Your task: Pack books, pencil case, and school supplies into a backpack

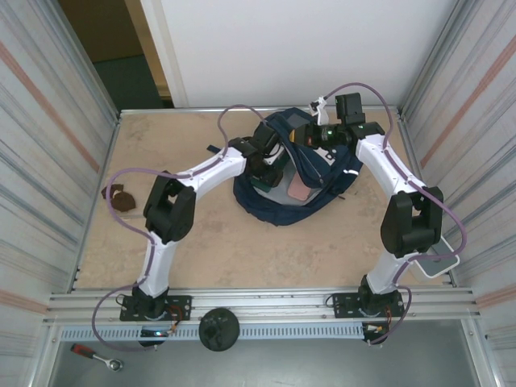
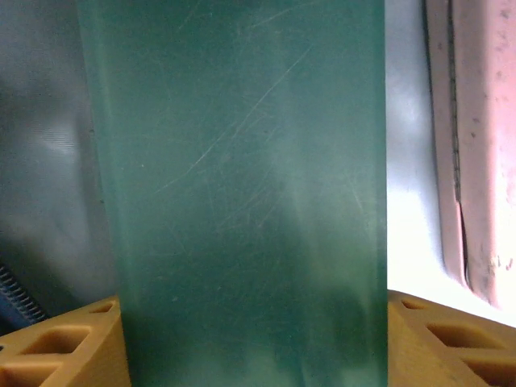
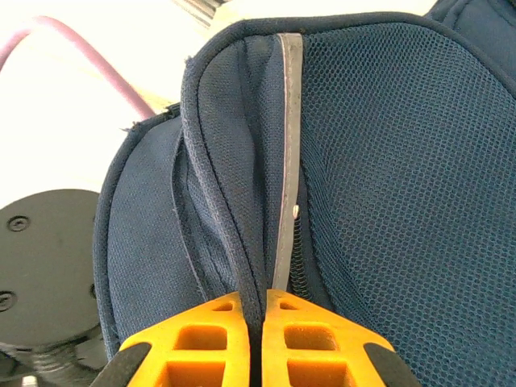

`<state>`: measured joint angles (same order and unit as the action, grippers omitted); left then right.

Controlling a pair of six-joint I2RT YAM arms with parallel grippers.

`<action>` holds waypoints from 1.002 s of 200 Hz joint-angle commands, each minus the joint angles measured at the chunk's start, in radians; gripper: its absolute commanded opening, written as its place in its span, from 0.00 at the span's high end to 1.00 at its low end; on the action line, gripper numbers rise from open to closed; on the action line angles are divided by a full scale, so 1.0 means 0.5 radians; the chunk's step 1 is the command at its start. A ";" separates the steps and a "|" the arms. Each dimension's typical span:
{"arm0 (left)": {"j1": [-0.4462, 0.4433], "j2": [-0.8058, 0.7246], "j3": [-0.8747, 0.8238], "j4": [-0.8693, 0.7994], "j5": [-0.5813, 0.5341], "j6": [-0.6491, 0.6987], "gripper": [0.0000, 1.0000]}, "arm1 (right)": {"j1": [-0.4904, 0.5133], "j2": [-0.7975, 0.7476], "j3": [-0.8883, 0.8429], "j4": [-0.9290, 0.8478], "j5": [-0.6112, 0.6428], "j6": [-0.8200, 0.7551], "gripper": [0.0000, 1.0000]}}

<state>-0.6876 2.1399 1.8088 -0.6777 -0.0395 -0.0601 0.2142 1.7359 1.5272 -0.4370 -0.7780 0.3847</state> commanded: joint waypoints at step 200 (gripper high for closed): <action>-0.050 -0.310 -0.809 0.593 0.052 -0.273 0.52 | -0.011 -0.049 -0.193 0.210 -0.106 0.035 1.00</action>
<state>-0.7090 1.9591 1.3647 -0.3698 -0.0029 -0.1852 0.2161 1.7359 1.4410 -0.3592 -0.7902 0.3920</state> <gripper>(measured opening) 0.479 0.079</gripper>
